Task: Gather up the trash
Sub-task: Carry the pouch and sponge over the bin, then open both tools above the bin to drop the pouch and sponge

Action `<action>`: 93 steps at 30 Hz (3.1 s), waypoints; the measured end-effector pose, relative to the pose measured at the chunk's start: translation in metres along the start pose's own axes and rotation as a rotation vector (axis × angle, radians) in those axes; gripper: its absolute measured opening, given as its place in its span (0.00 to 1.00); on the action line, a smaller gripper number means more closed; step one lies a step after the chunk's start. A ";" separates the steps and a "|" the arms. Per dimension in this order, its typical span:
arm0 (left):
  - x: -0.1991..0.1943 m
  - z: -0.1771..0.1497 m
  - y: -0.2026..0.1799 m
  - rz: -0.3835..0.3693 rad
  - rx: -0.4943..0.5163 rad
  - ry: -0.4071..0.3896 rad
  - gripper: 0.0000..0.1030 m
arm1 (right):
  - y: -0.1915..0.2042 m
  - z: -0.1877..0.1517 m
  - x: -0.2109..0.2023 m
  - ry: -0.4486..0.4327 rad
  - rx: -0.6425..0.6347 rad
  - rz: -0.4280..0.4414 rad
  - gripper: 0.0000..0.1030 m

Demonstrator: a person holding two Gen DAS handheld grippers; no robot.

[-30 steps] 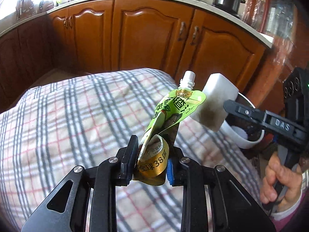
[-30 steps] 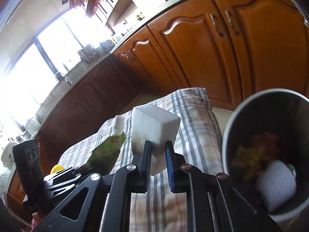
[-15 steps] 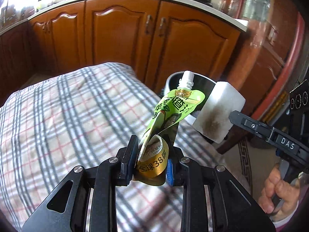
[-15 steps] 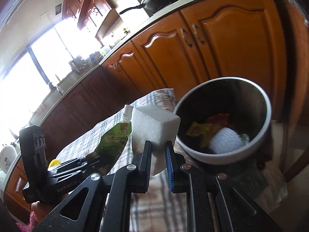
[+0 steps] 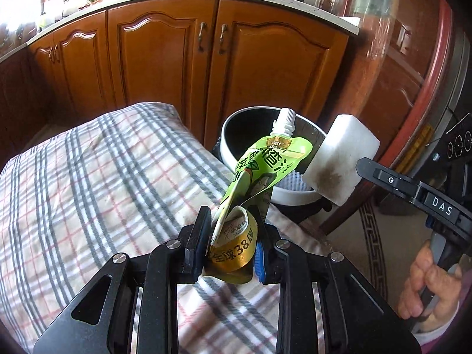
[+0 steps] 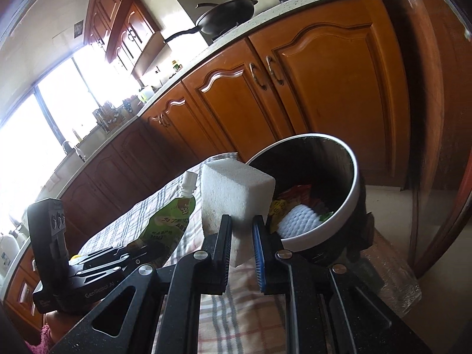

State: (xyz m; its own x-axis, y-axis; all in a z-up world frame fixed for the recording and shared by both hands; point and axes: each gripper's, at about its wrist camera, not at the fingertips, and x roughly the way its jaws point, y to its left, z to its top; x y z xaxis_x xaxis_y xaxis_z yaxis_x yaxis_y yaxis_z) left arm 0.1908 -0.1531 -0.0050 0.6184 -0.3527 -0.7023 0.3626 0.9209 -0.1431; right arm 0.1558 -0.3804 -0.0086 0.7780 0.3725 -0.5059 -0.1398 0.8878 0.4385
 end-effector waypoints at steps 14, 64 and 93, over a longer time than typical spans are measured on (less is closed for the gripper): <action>0.011 0.016 -0.012 0.002 0.036 0.000 0.23 | -0.012 0.007 -0.005 -0.020 -0.018 -0.053 0.13; 0.067 0.064 -0.040 0.040 0.112 0.045 0.23 | -0.031 0.035 0.025 0.013 -0.060 -0.152 0.13; 0.089 0.075 -0.065 0.064 0.186 0.091 0.23 | -0.038 0.042 0.040 0.058 -0.092 -0.180 0.13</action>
State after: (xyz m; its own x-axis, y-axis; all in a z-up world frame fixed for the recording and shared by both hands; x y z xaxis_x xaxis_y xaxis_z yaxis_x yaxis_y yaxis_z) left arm 0.2747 -0.2566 -0.0062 0.5822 -0.2702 -0.7668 0.4521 0.8915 0.0292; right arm 0.2183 -0.4106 -0.0141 0.7596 0.2178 -0.6129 -0.0587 0.9614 0.2688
